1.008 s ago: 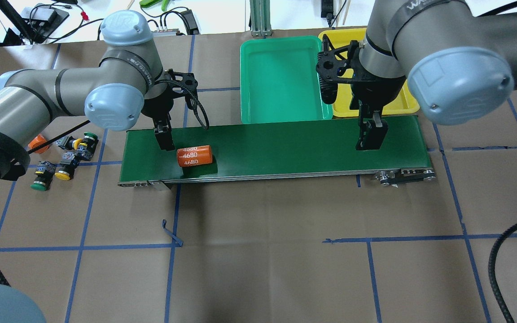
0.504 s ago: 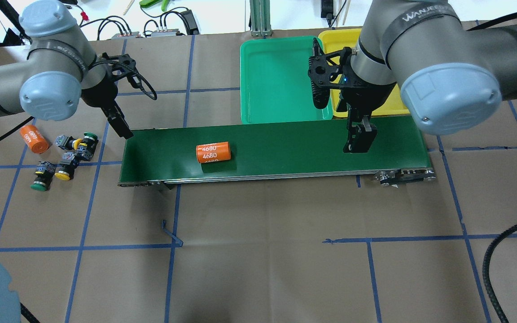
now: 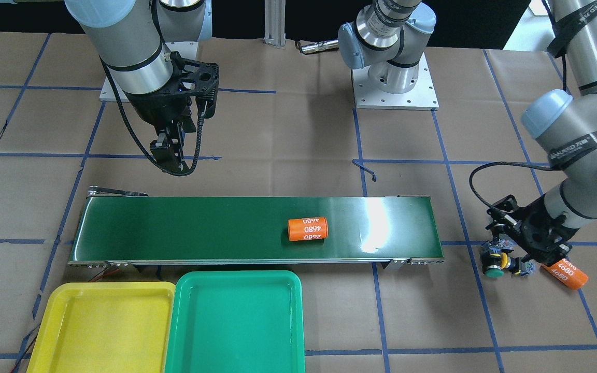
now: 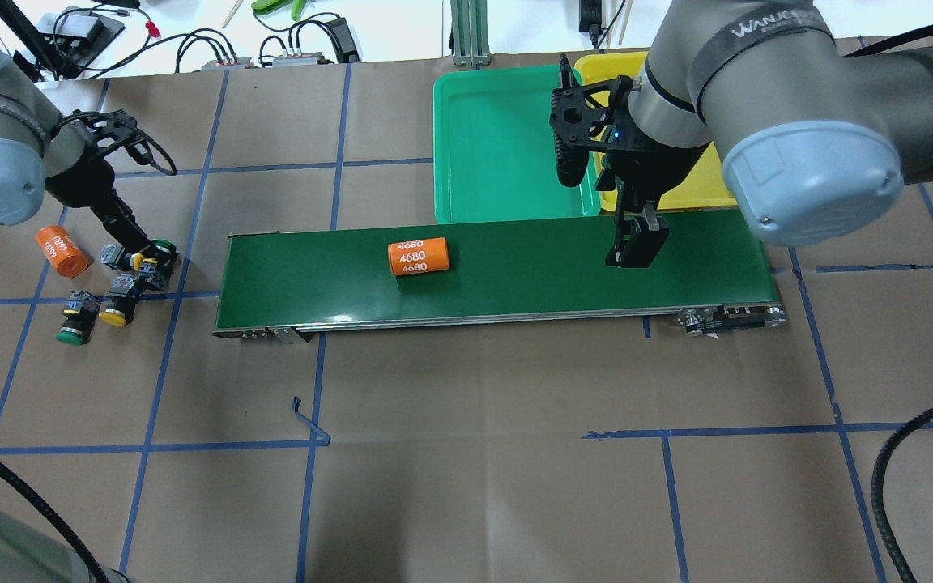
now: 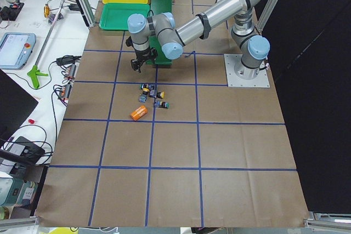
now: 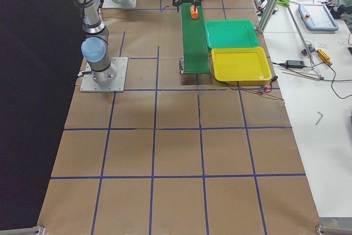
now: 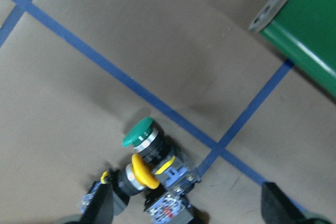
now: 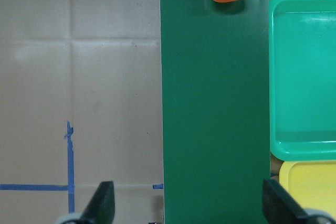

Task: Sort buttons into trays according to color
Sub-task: 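Reach the left gripper back and grasp the second orange cylinder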

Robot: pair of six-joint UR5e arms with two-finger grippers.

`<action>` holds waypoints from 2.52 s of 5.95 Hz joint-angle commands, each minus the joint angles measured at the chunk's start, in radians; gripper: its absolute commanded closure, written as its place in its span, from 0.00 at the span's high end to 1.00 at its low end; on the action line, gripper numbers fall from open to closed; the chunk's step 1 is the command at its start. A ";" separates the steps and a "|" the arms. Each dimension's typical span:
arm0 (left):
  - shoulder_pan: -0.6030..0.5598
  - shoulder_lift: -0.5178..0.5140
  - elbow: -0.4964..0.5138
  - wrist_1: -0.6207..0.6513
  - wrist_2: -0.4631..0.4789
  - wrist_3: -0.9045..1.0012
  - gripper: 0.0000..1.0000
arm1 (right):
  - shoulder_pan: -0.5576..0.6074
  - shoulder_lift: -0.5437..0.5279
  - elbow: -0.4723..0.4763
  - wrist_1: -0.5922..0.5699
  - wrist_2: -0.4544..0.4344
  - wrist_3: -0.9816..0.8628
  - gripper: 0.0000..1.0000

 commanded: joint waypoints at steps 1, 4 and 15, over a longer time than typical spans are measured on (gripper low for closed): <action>0.057 -0.034 0.060 -0.016 0.004 0.282 0.98 | -0.001 -0.003 0.001 -0.004 -0.010 0.015 1.00; 0.083 -0.152 0.147 0.027 0.022 0.836 0.98 | 0.000 0.000 0.001 -0.004 -0.006 0.052 1.00; 0.174 -0.269 0.189 0.139 0.094 1.129 0.00 | -0.001 0.002 0.003 -0.004 -0.002 0.052 1.00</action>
